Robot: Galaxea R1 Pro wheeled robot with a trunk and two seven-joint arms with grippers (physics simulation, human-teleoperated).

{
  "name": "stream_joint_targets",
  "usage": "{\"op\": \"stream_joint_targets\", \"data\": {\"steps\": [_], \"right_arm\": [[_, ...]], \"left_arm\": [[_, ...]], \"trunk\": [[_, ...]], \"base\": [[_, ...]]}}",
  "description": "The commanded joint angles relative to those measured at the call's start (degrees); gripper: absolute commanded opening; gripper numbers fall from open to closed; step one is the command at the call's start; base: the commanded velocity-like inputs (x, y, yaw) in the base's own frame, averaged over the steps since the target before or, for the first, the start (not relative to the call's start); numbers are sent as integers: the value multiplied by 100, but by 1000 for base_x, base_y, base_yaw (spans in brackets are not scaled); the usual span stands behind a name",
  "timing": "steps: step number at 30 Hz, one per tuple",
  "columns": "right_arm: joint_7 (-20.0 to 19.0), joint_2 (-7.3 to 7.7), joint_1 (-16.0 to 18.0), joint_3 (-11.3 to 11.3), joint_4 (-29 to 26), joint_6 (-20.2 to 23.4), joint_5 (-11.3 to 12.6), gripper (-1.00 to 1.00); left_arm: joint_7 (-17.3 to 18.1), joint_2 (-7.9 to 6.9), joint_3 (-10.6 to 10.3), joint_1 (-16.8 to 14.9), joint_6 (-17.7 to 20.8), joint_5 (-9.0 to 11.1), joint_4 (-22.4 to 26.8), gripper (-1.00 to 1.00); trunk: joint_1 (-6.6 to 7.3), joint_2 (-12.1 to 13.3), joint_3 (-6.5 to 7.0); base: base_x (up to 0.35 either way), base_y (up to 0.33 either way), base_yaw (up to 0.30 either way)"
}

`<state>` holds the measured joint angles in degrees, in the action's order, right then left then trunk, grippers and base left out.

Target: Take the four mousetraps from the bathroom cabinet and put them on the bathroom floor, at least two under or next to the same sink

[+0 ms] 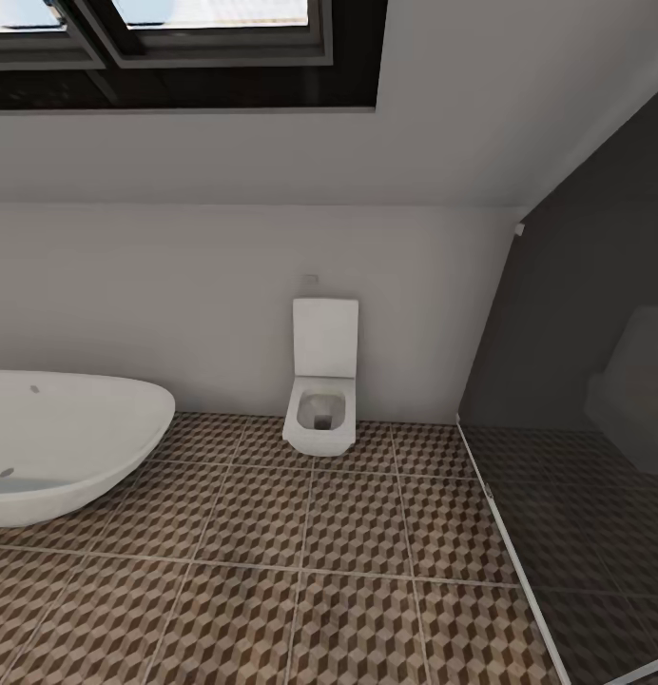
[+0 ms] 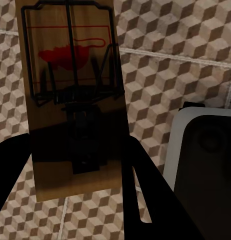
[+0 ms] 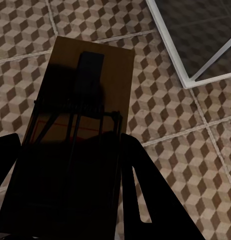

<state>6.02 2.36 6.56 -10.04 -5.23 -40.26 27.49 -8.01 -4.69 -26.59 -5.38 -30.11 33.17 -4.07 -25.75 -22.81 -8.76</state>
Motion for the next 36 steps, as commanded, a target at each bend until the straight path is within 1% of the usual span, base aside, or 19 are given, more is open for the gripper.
{"op": "stream_joint_targets", "data": {"steps": [1, 36], "right_arm": [[49, 1, 3, -53, -1, -9, 12, -100], [49, 1, 3, -54, 0, -9, 11, -100]], "left_arm": [[-34, 3, -40, -7, -20, -12, -14, -100], [-34, 3, -40, -7, -21, -13, -14, -100]], "trunk": [[-3, -11, -11], [-3, -11, -11]], "base": [[0, 0, 0], [0, 0, 0]]}}
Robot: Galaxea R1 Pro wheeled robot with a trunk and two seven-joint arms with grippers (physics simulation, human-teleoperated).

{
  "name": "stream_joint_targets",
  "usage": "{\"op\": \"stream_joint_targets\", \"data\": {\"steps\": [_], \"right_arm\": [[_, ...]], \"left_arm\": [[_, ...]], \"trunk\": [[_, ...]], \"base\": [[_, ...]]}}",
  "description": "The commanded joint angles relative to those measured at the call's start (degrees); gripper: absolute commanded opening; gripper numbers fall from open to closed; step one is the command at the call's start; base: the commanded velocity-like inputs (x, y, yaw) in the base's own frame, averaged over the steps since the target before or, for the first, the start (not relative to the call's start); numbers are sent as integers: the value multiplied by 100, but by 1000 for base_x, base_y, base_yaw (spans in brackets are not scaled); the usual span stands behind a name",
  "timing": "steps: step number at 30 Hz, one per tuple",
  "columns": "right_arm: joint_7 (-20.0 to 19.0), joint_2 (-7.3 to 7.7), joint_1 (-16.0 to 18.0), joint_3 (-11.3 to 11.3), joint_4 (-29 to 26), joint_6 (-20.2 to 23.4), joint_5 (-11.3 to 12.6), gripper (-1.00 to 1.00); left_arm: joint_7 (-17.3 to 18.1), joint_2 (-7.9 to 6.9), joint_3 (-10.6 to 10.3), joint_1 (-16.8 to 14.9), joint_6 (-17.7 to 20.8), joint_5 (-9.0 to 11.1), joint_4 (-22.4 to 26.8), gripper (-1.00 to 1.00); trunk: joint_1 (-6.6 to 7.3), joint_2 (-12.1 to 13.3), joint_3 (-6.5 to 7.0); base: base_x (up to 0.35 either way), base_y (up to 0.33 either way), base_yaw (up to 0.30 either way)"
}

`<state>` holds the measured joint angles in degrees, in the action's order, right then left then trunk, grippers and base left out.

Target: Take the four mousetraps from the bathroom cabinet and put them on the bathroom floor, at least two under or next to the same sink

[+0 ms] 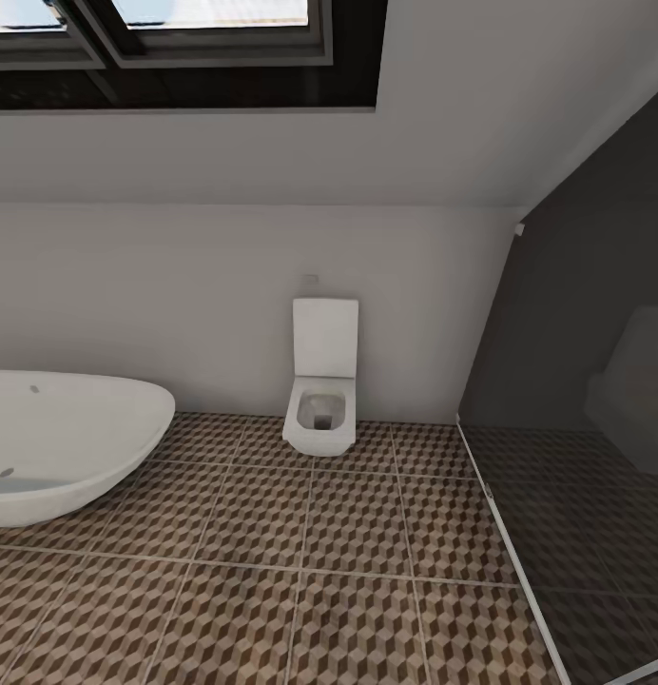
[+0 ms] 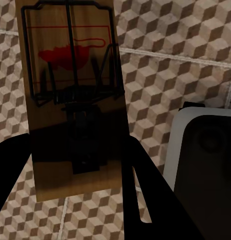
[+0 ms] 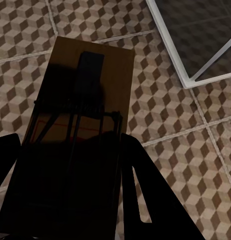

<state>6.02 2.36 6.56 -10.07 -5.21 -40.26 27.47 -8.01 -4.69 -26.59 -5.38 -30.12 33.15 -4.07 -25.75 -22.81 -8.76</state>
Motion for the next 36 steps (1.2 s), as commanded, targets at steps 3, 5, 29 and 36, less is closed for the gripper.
{"op": "stream_joint_targets", "data": {"steps": [3, 5, 29, 36], "right_arm": [[49, 1, 3, -48, -2, -9, 13, -100], [49, 1, 3, -48, -3, -9, 13, -100], [49, 1, 3, -49, -3, -9, 13, -100], [49, 1, 3, -49, -6, -9, 14, -100]], "left_arm": [[-34, 3, -40, -7, -20, -13, -14, -100], [-34, 3, -40, -7, -20, -12, -14, -100], [-34, 3, -40, -7, -19, -11, -14, -100], [-34, 3, -40, -7, -17, -11, -14, -100]], "trunk": [[-3, -11, -11], [-3, -11, -11], [-3, -11, -11], [-3, -11, -11]], "base": [[0, 0, 0], [0, 0, 0], [0, 0, 0], [0, 0, 0]]}}
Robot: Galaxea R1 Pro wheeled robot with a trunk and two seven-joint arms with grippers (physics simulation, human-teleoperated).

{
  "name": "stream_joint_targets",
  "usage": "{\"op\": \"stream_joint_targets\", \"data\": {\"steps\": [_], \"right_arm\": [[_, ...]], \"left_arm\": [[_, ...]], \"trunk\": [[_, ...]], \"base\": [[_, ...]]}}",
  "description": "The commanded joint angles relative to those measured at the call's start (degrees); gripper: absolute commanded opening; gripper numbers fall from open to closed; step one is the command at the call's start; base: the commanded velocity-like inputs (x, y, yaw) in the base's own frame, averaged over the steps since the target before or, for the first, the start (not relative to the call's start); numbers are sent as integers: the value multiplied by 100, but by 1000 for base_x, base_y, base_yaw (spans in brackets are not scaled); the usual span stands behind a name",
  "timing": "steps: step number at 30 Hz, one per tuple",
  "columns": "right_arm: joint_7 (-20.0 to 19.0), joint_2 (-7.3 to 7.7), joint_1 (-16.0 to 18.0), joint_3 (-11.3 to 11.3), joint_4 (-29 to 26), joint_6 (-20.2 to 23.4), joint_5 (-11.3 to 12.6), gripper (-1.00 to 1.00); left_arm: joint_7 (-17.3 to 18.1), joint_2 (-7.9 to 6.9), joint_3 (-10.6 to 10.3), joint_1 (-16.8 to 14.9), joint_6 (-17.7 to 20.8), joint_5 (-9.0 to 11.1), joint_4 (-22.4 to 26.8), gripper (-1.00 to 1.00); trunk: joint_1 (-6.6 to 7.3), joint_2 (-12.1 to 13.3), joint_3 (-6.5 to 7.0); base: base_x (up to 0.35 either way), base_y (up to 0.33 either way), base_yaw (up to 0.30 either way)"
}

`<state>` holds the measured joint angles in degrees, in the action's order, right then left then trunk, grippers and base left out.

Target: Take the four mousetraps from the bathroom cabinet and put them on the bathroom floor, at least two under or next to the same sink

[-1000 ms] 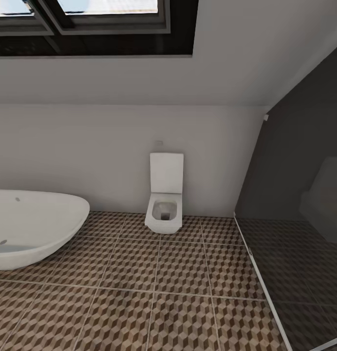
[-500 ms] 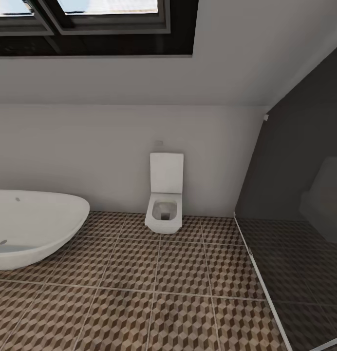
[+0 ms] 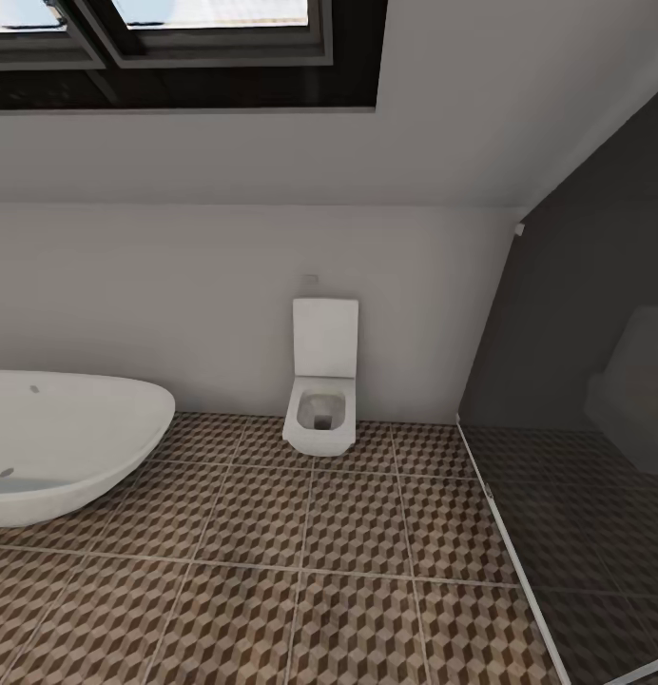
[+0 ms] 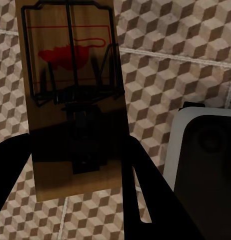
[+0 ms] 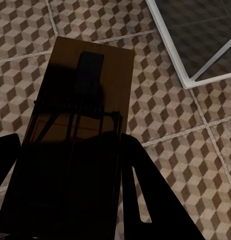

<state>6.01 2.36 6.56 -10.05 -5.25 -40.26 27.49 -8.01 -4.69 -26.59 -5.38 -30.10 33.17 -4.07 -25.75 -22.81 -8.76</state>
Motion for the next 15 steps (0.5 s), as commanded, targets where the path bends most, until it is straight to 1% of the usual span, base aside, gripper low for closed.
{"op": "stream_joint_targets", "data": {"steps": [1, 15], "right_arm": [[49, 1, 3, -50, 0, -9, 12, -100], [49, 1, 3, -50, -2, -9, 11, -100]], "left_arm": [[-34, 3, -40, -7, -20, -12, -14, -100], [-34, 3, -40, -7, -22, -12, -14, -100]], "trunk": [[-3, -11, -11], [-3, -11, -11]], "base": [[0, 0, 0], [0, 0, 0]]}}
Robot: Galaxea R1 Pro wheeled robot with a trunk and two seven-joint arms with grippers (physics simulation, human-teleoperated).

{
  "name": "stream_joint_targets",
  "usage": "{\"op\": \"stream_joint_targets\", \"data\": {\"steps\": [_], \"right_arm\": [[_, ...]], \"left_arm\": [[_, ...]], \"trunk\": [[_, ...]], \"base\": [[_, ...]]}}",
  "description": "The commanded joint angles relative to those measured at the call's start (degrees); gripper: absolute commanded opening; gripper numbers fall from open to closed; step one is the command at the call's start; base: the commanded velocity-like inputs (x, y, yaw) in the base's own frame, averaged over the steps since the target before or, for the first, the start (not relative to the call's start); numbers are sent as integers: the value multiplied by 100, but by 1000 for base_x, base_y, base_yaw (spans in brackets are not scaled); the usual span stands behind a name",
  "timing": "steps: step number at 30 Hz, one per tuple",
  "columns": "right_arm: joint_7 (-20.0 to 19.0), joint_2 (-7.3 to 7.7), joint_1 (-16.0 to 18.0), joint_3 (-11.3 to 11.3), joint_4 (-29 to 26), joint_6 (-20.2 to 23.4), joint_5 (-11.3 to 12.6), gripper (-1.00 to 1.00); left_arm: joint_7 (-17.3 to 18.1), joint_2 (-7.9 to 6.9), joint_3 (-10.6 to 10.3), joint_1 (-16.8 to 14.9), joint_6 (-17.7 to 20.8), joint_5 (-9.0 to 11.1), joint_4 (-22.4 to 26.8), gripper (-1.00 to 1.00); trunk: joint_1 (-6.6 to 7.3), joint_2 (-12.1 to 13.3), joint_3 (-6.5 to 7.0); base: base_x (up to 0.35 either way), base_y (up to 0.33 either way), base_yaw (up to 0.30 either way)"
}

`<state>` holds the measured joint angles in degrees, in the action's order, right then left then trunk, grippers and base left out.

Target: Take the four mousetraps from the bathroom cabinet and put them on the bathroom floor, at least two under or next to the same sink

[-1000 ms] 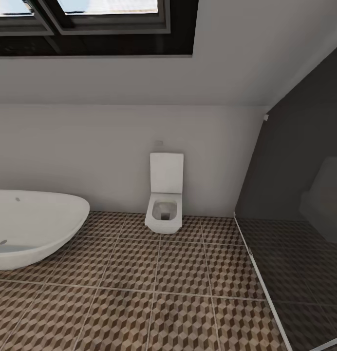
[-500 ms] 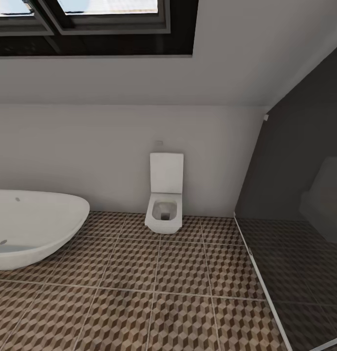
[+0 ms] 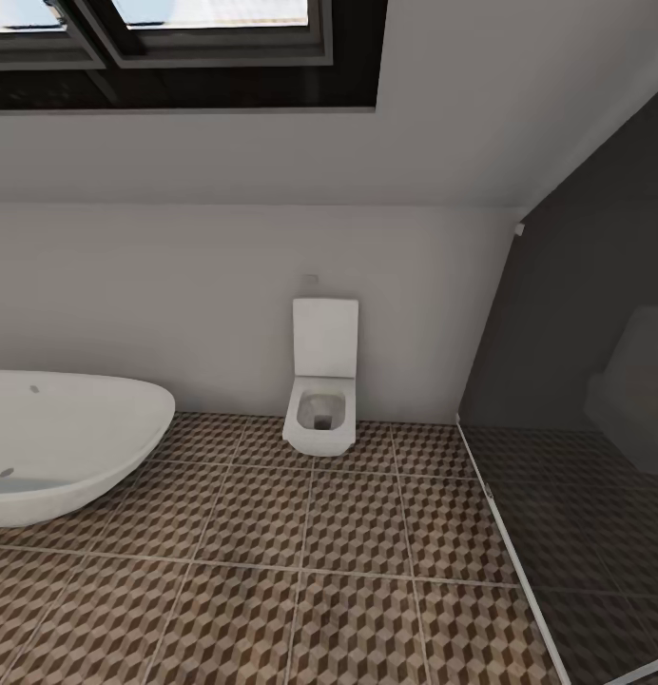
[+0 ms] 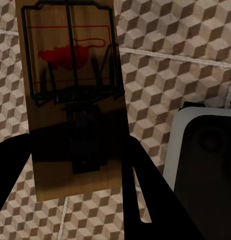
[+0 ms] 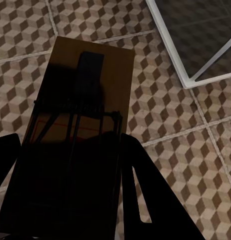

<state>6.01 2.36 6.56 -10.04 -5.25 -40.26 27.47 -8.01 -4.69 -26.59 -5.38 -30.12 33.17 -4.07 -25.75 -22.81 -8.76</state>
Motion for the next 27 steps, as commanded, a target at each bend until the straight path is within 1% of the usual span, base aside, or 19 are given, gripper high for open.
{"op": "stream_joint_targets", "data": {"steps": [1, 27], "right_arm": [[49, 1, 3, -51, 1, -9, 13, -100], [49, 1, 3, -51, 1, -9, 13, -100]], "left_arm": [[-34, 3, -40, -7, -20, -12, -14, -100], [-34, 3, -40, -7, -20, -12, -14, -100]], "trunk": [[-3, -11, -11], [-3, -11, -11]], "base": [[0, 0, 0], [0, 0, 0]]}}
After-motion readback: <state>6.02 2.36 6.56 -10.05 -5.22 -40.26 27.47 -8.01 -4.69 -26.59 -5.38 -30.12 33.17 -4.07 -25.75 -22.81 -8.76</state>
